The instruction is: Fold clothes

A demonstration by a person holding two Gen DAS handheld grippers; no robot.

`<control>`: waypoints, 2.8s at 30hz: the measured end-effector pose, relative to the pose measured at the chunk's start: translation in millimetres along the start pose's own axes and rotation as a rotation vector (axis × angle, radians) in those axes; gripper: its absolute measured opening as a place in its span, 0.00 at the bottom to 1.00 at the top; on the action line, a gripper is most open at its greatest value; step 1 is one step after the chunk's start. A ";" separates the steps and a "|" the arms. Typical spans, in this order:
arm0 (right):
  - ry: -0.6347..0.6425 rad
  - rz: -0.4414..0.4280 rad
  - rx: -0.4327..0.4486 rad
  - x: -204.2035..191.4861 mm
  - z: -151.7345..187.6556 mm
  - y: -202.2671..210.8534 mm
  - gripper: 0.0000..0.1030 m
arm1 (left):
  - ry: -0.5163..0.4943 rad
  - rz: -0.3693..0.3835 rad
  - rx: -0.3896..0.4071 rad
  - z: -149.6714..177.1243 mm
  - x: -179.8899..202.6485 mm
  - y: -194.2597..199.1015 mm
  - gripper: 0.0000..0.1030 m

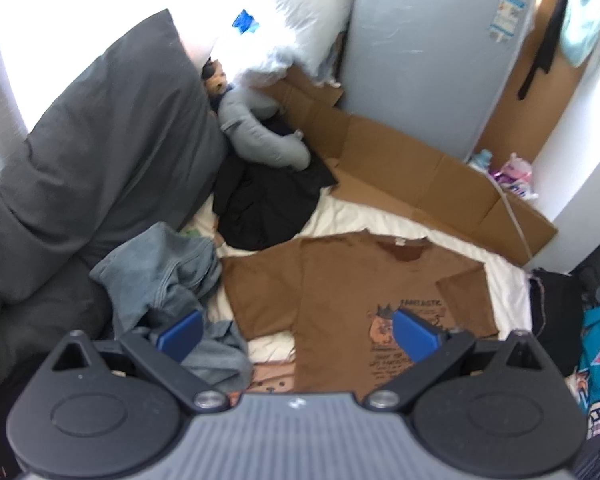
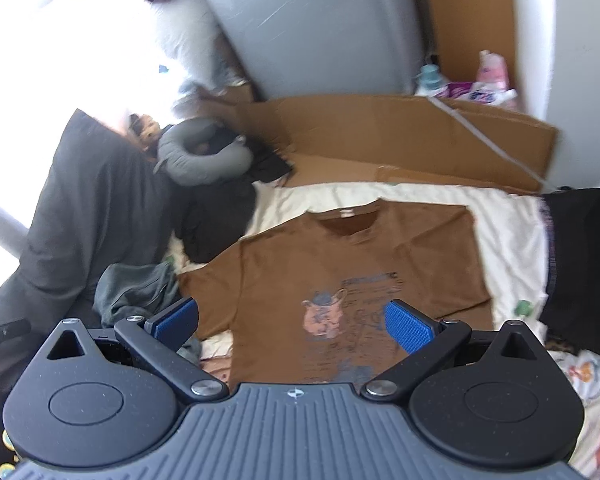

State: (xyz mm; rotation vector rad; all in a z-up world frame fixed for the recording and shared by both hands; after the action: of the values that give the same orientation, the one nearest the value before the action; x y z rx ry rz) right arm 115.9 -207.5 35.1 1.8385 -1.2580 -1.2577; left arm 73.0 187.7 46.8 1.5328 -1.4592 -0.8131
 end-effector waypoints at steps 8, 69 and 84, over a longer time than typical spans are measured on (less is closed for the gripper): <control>-0.019 -0.050 -0.035 -6.8 4.8 -53.1 0.99 | 0.039 -0.022 0.007 -16.4 1.4 -21.5 0.99; 0.287 0.116 -0.195 -54.2 122.5 -338.6 0.78 | 0.575 0.120 -0.010 91.2 -119.4 -418.8 0.21; 0.376 0.115 -0.234 -67.8 136.7 -338.1 0.79 | 0.618 0.042 -0.034 88.7 -108.0 -425.2 0.37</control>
State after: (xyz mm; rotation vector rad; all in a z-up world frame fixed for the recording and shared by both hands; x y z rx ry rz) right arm 110.2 -6.5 -276.6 1.7068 -0.9532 -0.9017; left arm 168.8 265.8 -383.4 1.5384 -1.0063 -0.2891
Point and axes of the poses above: each gripper's, at about its wrist camera, not at the fingertips, and y roughly against the way its jaws point, x to its right, z to its underside, the point moved 6 cm from there along -y, roughly the way its jaws point, and after that the axes turned 9 degrees about -x, right-handed, at the moved point
